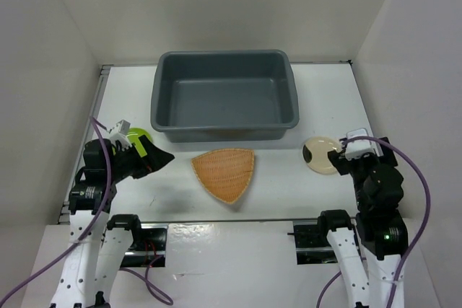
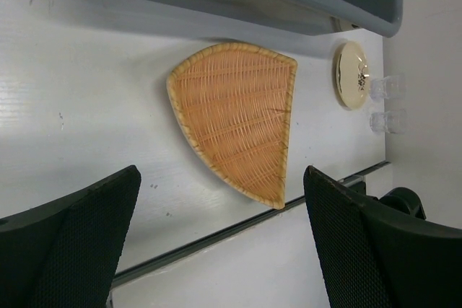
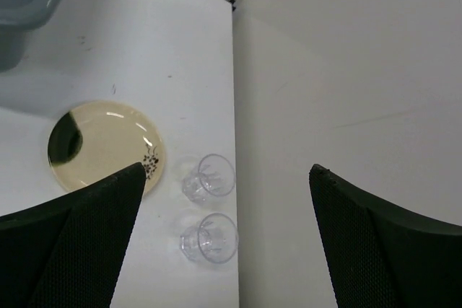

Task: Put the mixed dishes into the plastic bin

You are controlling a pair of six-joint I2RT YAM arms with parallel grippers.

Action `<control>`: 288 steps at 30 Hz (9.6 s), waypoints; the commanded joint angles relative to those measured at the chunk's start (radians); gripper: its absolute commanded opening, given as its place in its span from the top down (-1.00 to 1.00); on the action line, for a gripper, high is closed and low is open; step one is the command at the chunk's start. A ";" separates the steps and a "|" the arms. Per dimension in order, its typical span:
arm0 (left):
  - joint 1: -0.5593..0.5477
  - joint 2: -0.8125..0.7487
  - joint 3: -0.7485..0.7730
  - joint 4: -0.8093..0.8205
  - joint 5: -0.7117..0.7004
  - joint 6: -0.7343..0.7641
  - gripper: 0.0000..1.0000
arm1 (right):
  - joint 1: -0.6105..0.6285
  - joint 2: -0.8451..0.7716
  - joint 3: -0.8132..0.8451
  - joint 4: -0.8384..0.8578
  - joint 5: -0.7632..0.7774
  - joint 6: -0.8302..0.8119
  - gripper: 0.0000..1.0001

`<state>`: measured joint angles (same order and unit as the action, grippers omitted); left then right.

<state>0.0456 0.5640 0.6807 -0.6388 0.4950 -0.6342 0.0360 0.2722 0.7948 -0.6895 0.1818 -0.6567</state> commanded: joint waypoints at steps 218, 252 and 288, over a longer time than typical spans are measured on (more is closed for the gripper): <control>-0.612 1.285 1.888 -0.600 -0.622 0.044 -0.99 | 0.074 0.810 -0.032 -0.133 -0.237 -0.242 -0.52; -0.323 0.548 0.686 -0.182 -0.375 -0.005 -0.99 | 0.094 1.234 -0.069 0.102 -0.153 -0.288 0.10; -0.314 0.467 0.646 -0.145 -0.309 -0.042 -0.99 | 0.206 0.775 0.504 -0.252 -0.160 -0.080 1.00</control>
<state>-0.2752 1.0607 1.3273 -0.8211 0.1673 -0.6624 0.2024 1.0340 1.1507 -0.9775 0.0154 -0.7704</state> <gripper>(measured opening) 0.995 0.021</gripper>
